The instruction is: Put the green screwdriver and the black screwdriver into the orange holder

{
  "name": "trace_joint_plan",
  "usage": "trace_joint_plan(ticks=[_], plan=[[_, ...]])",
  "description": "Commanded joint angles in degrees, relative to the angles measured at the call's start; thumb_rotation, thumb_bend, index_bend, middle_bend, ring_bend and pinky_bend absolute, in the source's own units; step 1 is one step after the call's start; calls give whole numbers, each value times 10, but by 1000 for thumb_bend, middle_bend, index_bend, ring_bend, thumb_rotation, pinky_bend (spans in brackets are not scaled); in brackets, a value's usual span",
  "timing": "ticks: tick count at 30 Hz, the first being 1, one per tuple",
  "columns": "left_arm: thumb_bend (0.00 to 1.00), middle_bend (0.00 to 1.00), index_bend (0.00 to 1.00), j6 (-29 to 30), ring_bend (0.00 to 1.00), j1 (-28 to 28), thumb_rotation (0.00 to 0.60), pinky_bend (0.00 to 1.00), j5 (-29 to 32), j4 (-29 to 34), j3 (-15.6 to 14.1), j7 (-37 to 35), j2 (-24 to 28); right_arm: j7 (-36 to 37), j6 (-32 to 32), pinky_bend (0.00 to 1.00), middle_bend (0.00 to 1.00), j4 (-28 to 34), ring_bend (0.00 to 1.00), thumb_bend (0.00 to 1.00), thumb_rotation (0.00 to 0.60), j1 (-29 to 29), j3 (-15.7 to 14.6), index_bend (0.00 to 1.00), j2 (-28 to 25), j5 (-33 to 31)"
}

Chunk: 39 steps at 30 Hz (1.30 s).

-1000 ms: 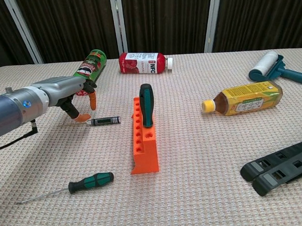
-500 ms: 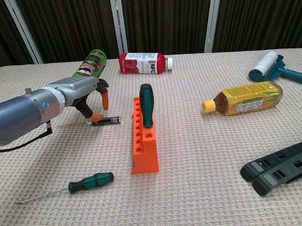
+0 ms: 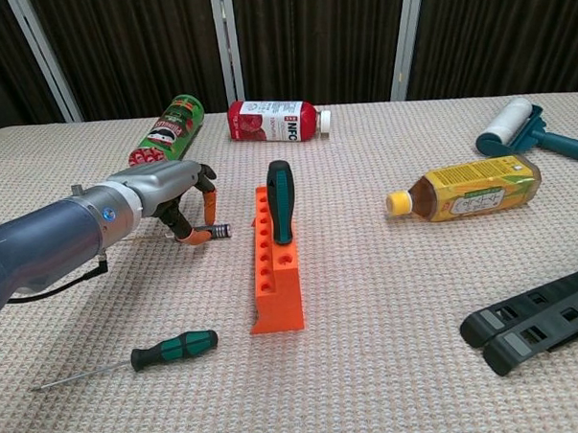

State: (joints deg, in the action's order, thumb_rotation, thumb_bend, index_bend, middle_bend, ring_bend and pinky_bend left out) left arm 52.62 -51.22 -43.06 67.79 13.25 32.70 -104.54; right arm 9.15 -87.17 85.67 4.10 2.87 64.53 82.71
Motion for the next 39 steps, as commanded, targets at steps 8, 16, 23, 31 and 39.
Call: trace_joint_plan(ticks=[8, 16, 23, 31, 39], plan=[[325, 43, 450, -4, 0, -3, 600, 0, 6, -25, 4, 2, -16, 2, 1, 0, 0, -3, 0, 0, 600, 1, 0, 0, 1, -2], [324, 45, 468, -11, 0, -5, 600, 0, 8, -36, 5, 3, -23, 1, 4, 0, 0, -3, 0, 0, 600, 0, 1, 0, 1, -3], [333, 97, 588, -6, 0, -3, 600, 0, -2, -45, 9, -9, -30, -1, 5, 0, 0, -1, 0, 0, 600, 0, 1, 0, 1, -5], [370, 172, 668, 11, 0, 22, 600, 0, -31, 10, 54, -113, -2, 1, 6, 0, 0, -2, 0, 0, 600, 0, 0, 0, 2, -2], [370, 179, 658, -5, 0, 58, 600, 0, -24, 136, 113, -225, 84, 5, 2, 0, 0, -4, 0, 0, 600, 1, -1, 0, 2, 1]])
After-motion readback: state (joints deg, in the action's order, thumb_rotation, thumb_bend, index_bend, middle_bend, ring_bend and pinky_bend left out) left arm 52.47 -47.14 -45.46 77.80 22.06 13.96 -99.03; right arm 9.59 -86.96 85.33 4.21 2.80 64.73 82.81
